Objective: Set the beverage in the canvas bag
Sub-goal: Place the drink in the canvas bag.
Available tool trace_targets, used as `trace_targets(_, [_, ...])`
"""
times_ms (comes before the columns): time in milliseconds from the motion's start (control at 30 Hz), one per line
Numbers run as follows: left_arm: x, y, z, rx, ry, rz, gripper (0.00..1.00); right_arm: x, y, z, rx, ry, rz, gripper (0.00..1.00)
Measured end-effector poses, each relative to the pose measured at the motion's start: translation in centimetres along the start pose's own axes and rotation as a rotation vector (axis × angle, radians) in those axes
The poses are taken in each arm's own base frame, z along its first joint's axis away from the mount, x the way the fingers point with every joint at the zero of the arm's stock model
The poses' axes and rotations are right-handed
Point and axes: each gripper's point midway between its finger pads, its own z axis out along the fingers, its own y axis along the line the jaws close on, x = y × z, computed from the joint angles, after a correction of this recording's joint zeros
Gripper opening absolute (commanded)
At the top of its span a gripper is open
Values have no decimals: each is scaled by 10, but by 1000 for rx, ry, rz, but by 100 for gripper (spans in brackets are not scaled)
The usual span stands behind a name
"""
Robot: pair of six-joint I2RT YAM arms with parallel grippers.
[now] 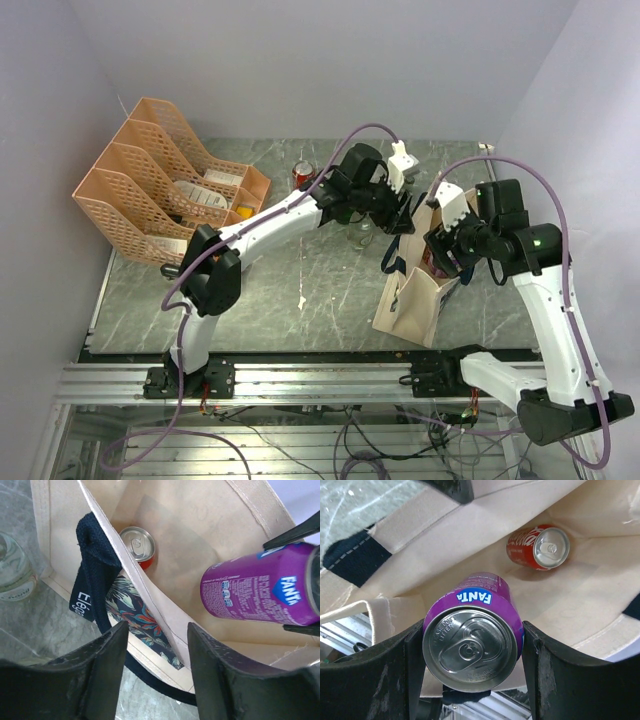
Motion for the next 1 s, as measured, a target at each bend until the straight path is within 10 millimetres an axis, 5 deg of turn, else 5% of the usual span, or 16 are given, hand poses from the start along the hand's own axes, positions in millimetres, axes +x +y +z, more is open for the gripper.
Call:
trace_targets(333, [11, -5, 3, 59, 12, 35, 8, 35, 1, 18, -4, 106, 0, 27])
trace_targets(667, [24, -2, 5, 83, 38, 125, 7, 65, -3, 27, 35, 173, 36, 27])
trace_targets(1000, [36, 6, 6, 85, 59, 243, 7, 68, -32, 33, 99, 154, 150, 28])
